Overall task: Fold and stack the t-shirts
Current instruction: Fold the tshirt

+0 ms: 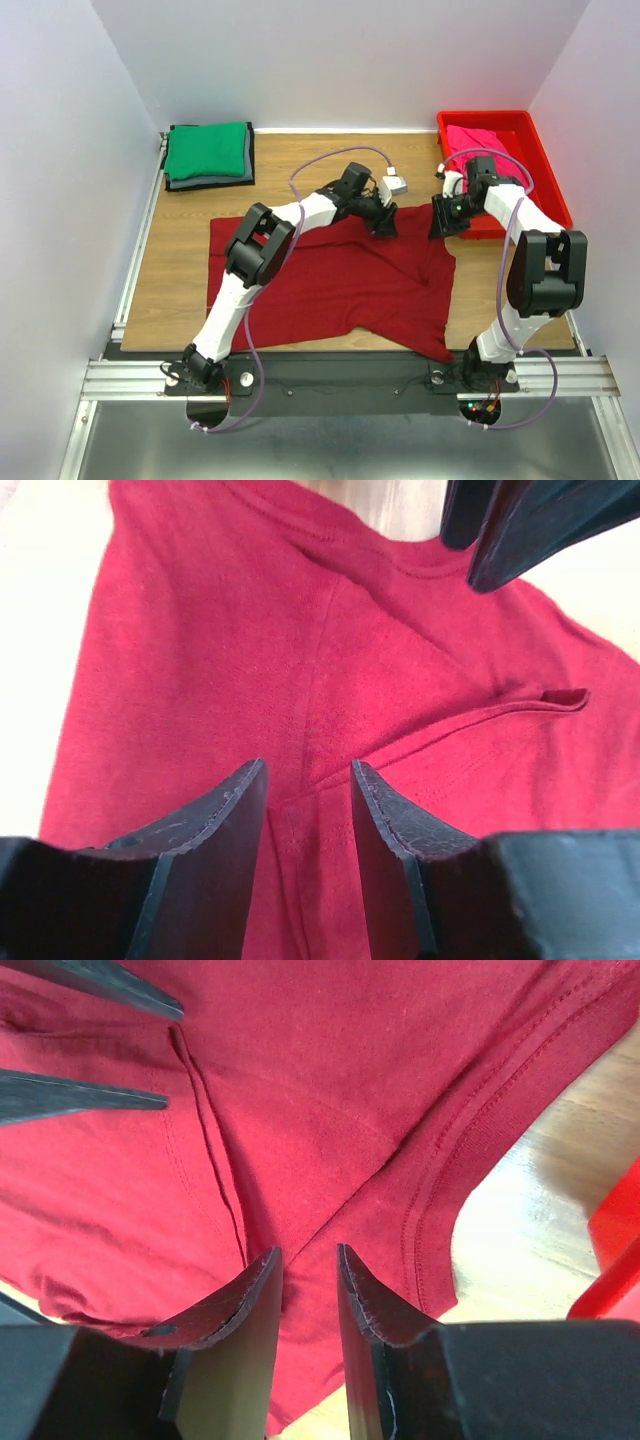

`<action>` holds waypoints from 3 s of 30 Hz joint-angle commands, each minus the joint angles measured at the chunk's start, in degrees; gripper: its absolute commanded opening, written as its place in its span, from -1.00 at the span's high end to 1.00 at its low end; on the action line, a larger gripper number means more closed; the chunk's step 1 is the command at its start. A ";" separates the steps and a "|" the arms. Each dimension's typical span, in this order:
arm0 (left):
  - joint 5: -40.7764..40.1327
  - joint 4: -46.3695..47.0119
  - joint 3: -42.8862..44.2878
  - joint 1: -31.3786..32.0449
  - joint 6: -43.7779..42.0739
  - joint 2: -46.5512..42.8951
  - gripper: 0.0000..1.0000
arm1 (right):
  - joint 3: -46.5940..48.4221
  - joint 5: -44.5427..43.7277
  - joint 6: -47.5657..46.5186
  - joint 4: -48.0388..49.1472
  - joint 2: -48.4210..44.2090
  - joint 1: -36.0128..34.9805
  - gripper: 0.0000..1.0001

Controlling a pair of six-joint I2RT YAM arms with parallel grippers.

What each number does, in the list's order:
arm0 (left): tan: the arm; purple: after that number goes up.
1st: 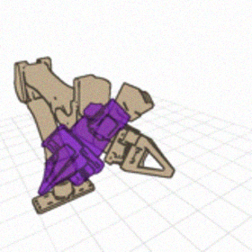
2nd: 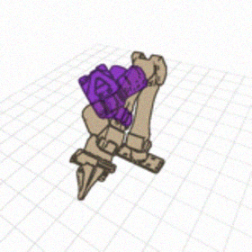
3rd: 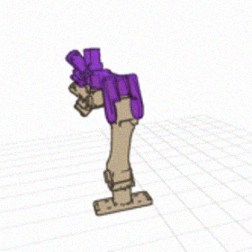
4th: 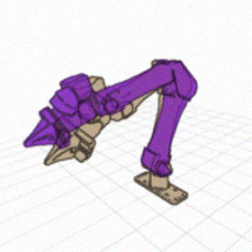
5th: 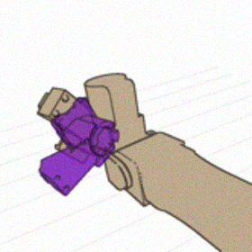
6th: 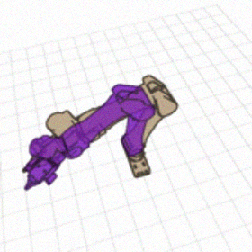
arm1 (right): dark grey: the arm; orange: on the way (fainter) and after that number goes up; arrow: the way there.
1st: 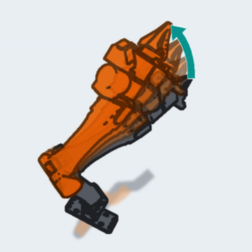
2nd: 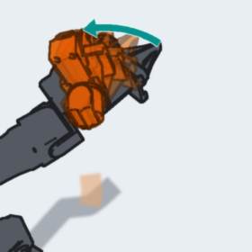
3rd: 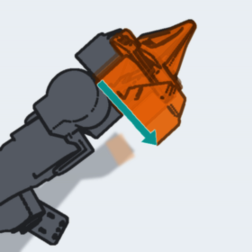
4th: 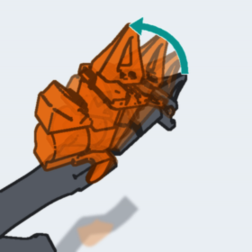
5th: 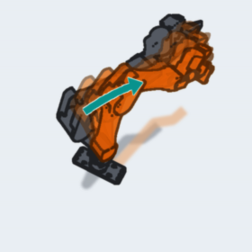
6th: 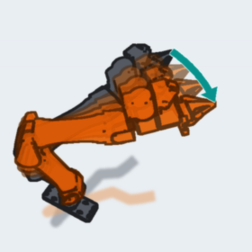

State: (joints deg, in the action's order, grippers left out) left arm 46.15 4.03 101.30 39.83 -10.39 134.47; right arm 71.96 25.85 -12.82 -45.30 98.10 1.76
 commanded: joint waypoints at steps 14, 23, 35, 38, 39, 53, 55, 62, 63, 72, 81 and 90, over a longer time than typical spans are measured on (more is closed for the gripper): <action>2.54 -0.43 -2.95 1.30 -2.53 -3.60 0.35 | 0.99 -1.76 -0.63 2.23 -0.37 -0.27 0.32; 3.68 -0.96 -3.91 1.56 -3.14 -6.59 0.88 | 0.72 -1.59 -0.72 2.23 -0.46 -0.27 0.33; 4.03 -0.60 -6.99 1.91 -4.37 -11.43 1.00 | 1.16 -0.80 -0.37 2.23 -0.02 -0.27 0.34; 5.17 -1.92 -8.57 2.09 -5.86 -12.65 1.00 | 1.34 -1.06 -0.63 2.14 -0.11 -0.27 0.34; 5.96 -3.05 -9.62 2.09 -7.08 -13.01 1.00 | 1.42 -1.06 -0.63 2.14 -0.11 -0.27 0.34; 5.09 -13.61 -19.99 2.88 -22.29 -20.21 0.34 | 2.39 0.70 -0.89 2.06 1.30 -0.27 0.34; 5.53 -16.24 -20.87 2.88 -24.22 -21.53 0.28 | 2.74 1.05 -0.72 2.06 1.56 -0.35 0.35; 5.18 -24.07 -25.88 0.61 -31.09 -31.71 0.26 | 4.15 2.01 -0.10 2.06 3.67 -3.06 0.34; 5.09 -24.07 -26.41 0.07 -30.74 -32.34 0.26 | 4.06 2.02 -0.10 2.06 3.85 -4.21 0.33; 9.84 -20.04 -29.75 -12.84 -21.61 -37.26 0.23 | -5.51 1.05 -3.17 0.74 1.22 -10.19 0.33; -9.76 -20.46 -35.64 -28.39 -15.45 -40.44 0.24 | 3.26 -1.68 0.25 3.72 4.10 -10.28 0.27; -17.92 -21.52 -35.38 -45.54 -10.70 -34.29 0.26 | 10.56 -7.73 2.18 5.48 12.89 -10.37 0.24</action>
State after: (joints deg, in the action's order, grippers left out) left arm 33.47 -16.08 64.75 -2.96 -23.70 97.86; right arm 81.08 22.20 -11.90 -41.15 107.59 -8.71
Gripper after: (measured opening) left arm 0.371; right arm 0.382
